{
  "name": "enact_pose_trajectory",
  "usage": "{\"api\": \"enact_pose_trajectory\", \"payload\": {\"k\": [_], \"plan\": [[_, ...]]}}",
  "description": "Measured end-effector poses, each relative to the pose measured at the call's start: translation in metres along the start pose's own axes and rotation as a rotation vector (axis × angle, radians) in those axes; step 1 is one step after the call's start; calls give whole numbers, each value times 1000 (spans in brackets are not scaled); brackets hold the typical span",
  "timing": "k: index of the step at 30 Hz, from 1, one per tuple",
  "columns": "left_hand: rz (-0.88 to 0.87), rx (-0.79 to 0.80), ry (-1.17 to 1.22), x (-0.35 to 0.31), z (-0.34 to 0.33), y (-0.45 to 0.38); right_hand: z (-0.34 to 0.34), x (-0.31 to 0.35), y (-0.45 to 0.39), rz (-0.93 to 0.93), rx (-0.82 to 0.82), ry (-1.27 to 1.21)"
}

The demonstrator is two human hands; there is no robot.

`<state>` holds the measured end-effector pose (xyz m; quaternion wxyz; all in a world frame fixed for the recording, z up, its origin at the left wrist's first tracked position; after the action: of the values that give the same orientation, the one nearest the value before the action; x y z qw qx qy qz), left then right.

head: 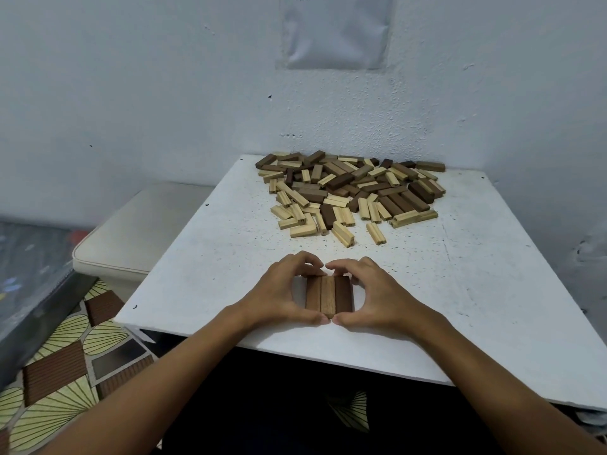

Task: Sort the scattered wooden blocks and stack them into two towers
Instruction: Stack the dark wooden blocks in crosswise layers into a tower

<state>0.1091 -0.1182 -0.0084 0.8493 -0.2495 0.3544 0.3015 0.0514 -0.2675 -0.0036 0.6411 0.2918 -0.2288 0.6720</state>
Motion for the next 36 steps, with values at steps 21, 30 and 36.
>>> {"api": "enact_pose_trajectory", "payload": {"k": [21,30,36], "plan": [[-139,-46,-331,5,40,-120,102,-44,-92,-22,-223,-18],[-44,151,-543,36,28,-172,92,-74,-171,-203,-111,389],[-33,157,-543,39,30,-172,96,-65,-173,-157,-260,470]]}}
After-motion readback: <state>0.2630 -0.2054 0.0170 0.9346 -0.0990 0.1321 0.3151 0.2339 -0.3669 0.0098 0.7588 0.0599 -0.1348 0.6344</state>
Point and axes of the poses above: each hand's wrist, its own y-axis away from the middle knuckle, its own z-axis out of the back of the hand, x = y × z, the point moved 7 cm from there along -y, towards the middle knuckle, and after that the axes turned 7 degrees about -z, right-handed, at the moved point
